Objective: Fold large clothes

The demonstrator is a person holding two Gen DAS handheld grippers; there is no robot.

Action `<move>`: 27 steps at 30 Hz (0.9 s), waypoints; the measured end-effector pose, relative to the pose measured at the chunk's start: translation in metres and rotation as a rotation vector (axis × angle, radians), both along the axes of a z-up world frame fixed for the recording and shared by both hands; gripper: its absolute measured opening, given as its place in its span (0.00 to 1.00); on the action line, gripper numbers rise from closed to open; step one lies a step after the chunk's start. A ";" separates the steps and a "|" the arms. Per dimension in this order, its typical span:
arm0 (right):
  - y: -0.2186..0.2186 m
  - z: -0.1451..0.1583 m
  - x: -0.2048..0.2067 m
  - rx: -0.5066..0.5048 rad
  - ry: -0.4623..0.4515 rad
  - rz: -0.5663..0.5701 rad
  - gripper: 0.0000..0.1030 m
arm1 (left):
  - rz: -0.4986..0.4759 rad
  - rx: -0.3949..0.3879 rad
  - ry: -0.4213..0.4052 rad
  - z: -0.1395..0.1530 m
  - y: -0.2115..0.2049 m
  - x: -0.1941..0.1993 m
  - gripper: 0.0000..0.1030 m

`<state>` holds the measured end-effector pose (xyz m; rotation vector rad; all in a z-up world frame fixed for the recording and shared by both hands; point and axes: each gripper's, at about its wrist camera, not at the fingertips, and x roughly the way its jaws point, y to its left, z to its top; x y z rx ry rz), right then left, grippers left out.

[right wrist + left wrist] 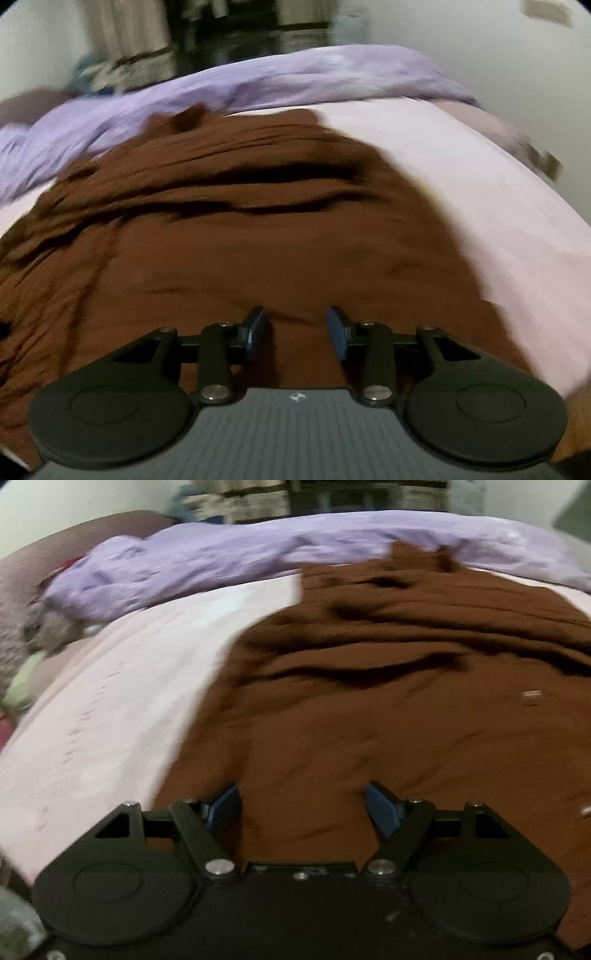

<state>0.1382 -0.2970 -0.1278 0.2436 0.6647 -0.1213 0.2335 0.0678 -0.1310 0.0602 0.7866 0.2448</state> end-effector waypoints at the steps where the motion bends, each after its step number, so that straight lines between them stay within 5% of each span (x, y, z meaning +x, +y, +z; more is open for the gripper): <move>1: -0.016 -0.001 -0.007 0.027 -0.003 -0.028 0.36 | 0.005 -0.023 -0.006 0.000 0.013 -0.006 0.77; 3: -0.037 -0.004 -0.018 0.071 -0.016 -0.059 0.29 | 0.026 -0.054 -0.015 0.000 0.037 -0.017 0.77; 5: -0.052 -0.007 -0.025 0.145 -0.025 -0.054 0.19 | 0.104 0.058 -0.010 -0.001 0.046 -0.024 0.77; 9: -0.042 -0.002 -0.027 0.098 -0.018 -0.069 0.20 | 0.059 0.090 -0.018 0.003 0.046 -0.029 0.76; 12: -0.019 0.014 -0.034 0.027 -0.048 -0.105 0.30 | 0.070 0.113 -0.056 0.019 0.030 -0.035 0.74; 20: 0.086 0.039 -0.059 0.041 -0.139 0.208 0.41 | -0.183 -0.058 -0.142 0.034 -0.055 -0.064 0.75; 25: 0.120 0.007 -0.043 0.011 -0.011 0.345 0.41 | -0.228 0.020 -0.023 -0.004 -0.091 -0.051 0.77; 27: 0.113 0.001 -0.040 0.017 -0.004 0.343 0.41 | -0.219 -0.002 -0.046 -0.008 -0.087 -0.053 0.78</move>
